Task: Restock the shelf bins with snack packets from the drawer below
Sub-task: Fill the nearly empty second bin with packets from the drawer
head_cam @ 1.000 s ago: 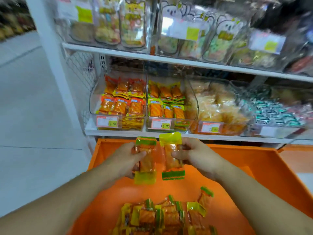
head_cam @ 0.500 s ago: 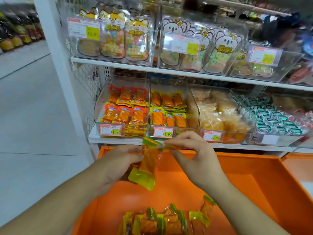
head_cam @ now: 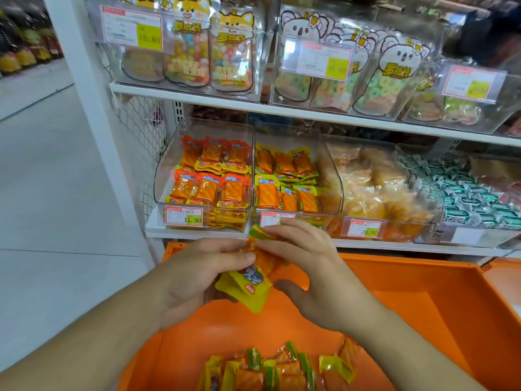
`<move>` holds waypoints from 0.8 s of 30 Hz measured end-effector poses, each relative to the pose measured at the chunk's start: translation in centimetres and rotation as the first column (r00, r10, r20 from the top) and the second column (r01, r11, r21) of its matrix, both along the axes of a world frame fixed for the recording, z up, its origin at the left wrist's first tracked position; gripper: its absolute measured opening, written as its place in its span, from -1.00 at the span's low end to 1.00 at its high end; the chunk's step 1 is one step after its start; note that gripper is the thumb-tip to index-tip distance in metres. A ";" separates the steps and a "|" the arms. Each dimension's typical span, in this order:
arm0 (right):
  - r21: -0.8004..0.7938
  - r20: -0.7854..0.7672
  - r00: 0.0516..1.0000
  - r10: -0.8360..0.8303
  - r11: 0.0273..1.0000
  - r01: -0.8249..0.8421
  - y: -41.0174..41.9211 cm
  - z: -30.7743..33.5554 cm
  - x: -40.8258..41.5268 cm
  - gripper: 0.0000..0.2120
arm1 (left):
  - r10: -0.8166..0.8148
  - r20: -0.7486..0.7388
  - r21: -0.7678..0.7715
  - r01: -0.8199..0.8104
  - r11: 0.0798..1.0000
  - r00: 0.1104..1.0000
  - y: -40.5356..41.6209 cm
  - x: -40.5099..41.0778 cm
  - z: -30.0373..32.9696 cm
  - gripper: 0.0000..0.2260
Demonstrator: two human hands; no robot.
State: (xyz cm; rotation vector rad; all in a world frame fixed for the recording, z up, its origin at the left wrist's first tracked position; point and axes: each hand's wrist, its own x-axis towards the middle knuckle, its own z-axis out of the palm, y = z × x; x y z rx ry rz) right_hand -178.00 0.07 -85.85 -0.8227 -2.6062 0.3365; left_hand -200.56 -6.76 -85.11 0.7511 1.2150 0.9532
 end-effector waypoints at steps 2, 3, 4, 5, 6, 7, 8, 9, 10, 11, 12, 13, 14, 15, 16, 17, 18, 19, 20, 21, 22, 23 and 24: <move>-0.006 -0.068 0.998 0.005 1.000 -0.005 -0.1 0.1 -0.1 -0.45 | -0.008 0.078 0.016 0.007 1.000 0.997 -0.1 0.2 0.5 -0.75; -0.037 -0.107 0.994 -0.003 0.999 -0.001 -0.2 0.3 -0.2 -0.50 | -0.005 0.138 0.004 0.005 1.000 0.990 -0.2 0.3 0.8 -0.72; -0.092 -0.144 0.989 -0.014 0.996 0.000 -0.4 0.4 -0.2 -0.55 | -0.007 0.201 -0.014 0.010 1.000 0.980 -0.2 0.1 1.0 -0.66; -0.164 -0.181 0.983 -0.040 0.986 0.010 -0.6 0.6 -0.2 -0.60 | -0.017 0.257 -0.030 0.026 0.999 0.966 -0.2 0.0 1.2 -0.59; -0.241 -0.218 0.972 -0.088 0.970 0.033 -0.7 0.7 -0.1 -0.69 | -0.032 0.281 -0.035 0.043 0.998 0.959 -0.1 -0.2 1.4 -0.54; -0.311 -0.242 0.959 -0.147 0.948 0.067 -0.7 0.9 -0.1 -0.80 | -0.031 0.261 -0.035 0.042 0.998 0.965 -0.1 -0.4 1.4 -0.52; -0.387 -0.254 0.944 -0.210 0.917 0.100 -0.7 0.9 0.0 -0.87 | -0.013 0.189 -0.023 0.018 1.000 0.982 -0.1 -0.5 1.2 -0.55; -0.459 -0.274 0.925 -0.263 0.881 0.114 -0.8 1.0 0.0 -0.82 | 0.020 0.057 0.009 -0.021 1.000 0.998 -0.1 -0.5 0.8 -0.64; -0.534 -0.305 0.904 -0.300 0.840 0.098 -0.8 1.0 0.0 -0.80 | 0.065 -0.125 0.068 -0.057 0.996 0.990 -0.2 -0.5 0.5 -0.74; -0.603 -0.339 0.885 -0.319 0.796 0.055 -0.9 1.1 0.0 -0.84 | 0.094 -0.272 0.137 -0.058 0.989 0.958 -0.4 -0.2 0.6 -0.81; -0.664 -0.365 0.871 -0.328 0.747 0.004 -1.1 1.2 -0.1 -0.90 | 0.094 -0.333 0.190 -0.030 0.981 0.938 -0.6 0.0 0.6 -0.80; -0.708 -0.374 0.866 -0.332 0.705 -0.035 -1.2 1.3 -0.1 -0.93 | 0.080 -0.337 0.228 -0.001 0.974 0.938 -0.8 0.3 0.7 -0.74; -0.743 -0.371 0.863 -0.344 0.667 -0.054 -1.4 1.2 -0.1 -0.92 | 0.076 -0.313 0.251 0.006 0.968 0.947 -1.0 0.6 0.6 -0.72; -0.761 -0.365 0.861 -0.355 0.646 -0.056 -1.6 1.2 -0.2 -0.92 | 0.088 -0.311 0.267 -0.002 0.964 0.946 -1.0 0.8 0.5 -0.73; -0.773 -0.360 0.857 -0.368 0.633 -0.053 -1.8 1.1 -0.3 -0.91 | 0.116 -0.323 0.284 -0.021 0.959 0.939 -1.0 1.0 0.4 -0.78; -0.775 -0.358 0.853 -0.379 0.630 -0.046 -1.9 1.1 -0.3 -0.90 | 0.139 -0.337 0.293 -0.037 0.955 0.931 -0.9 1.1 0.2 -0.85; -0.779 -0.360 0.841 -0.404 0.626 -0.033 -1.9 1.2 -0.5 -0.89 | 0.158 -0.336 0.290 -0.058 0.955 0.928 -0.8 1.3 0.2 -0.90; -0.779 -0.363 0.824 -0.434 0.627 -0.012 -1.8 1.3 -0.5 -0.87 | 0.185 -0.329 0.276 -0.093 0.957 0.926 -0.7 1.3 0.2 -0.92; -0.781 -0.364 0.799 -0.479 0.624 0.018 -1.7 1.2 -0.4 -0.86 | 0.210 -0.318 0.253 -0.131 0.958 0.924 -0.6 1.2 0.1 -0.92; -0.780 -0.366 0.770 -0.523 0.624 0.053 -1.4 1.2 -0.2 -0.84 | 0.235 -0.314 0.233 -0.165 0.958 0.920 -0.5 1.1 0.1 -0.91; -0.766 -0.365 0.745 -0.558 0.635 0.100 -1.2 1.3 -0.2 -0.83 | 0.246 -0.325 0.218 -0.181 0.959 0.913 -0.4 1.0 0.1 -0.90; -0.726 -0.361 0.739 -0.568 0.669 0.159 -1.0 1.1 -0.1 -0.81 | 0.243 -0.345 0.209 -0.178 0.962 0.907 -0.4 1.0 0.1 -0.88; -0.665 -0.352 0.752 -0.558 0.714 0.219 -0.9 1.0 -0.3 -0.80 | 0.233 -0.356 0.206 -0.167 0.964 0.905 -0.3 1.1 0.1 -0.86</move>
